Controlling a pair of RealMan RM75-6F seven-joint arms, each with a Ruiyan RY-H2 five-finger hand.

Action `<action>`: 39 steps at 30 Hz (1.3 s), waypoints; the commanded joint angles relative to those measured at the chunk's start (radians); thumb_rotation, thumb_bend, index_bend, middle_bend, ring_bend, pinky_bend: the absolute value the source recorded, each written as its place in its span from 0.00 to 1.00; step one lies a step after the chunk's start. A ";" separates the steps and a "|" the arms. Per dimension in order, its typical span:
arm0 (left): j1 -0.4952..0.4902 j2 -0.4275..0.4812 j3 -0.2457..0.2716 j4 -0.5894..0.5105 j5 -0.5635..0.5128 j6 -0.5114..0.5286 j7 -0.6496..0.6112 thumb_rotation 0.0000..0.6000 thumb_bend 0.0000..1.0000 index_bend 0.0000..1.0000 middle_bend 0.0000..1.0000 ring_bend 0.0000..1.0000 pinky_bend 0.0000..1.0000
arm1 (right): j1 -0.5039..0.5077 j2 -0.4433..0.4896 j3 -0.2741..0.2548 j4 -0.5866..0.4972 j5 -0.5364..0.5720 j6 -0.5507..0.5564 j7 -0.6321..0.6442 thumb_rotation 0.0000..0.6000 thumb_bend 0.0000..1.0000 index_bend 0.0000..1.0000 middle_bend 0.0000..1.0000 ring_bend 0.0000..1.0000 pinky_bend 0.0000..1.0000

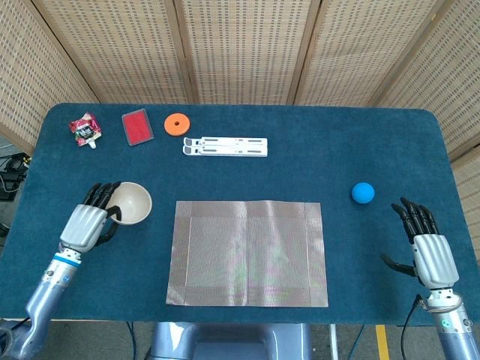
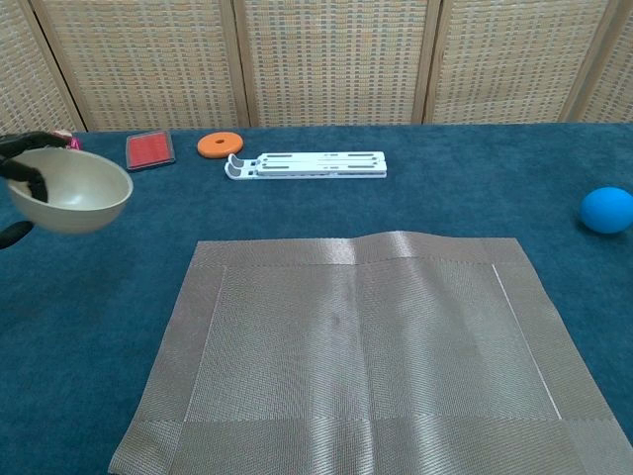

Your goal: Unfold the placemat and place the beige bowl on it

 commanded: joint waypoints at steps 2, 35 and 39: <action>-0.078 -0.014 -0.046 -0.099 0.013 -0.045 0.105 1.00 0.54 0.83 0.01 0.00 0.00 | 0.001 0.005 0.010 0.007 0.017 -0.004 0.015 1.00 0.31 0.12 0.00 0.00 0.00; -0.307 -0.375 -0.049 -0.147 -0.248 -0.340 0.507 1.00 0.00 0.01 0.00 0.00 0.00 | 0.015 0.011 0.041 0.054 0.083 -0.061 0.090 1.00 0.30 0.12 0.00 0.00 0.00; -0.265 -0.281 -0.053 -0.241 -0.252 -0.271 0.473 1.00 0.00 0.00 0.00 0.00 0.00 | 0.014 0.008 0.037 0.050 0.076 -0.056 0.074 1.00 0.30 0.12 0.00 0.00 0.00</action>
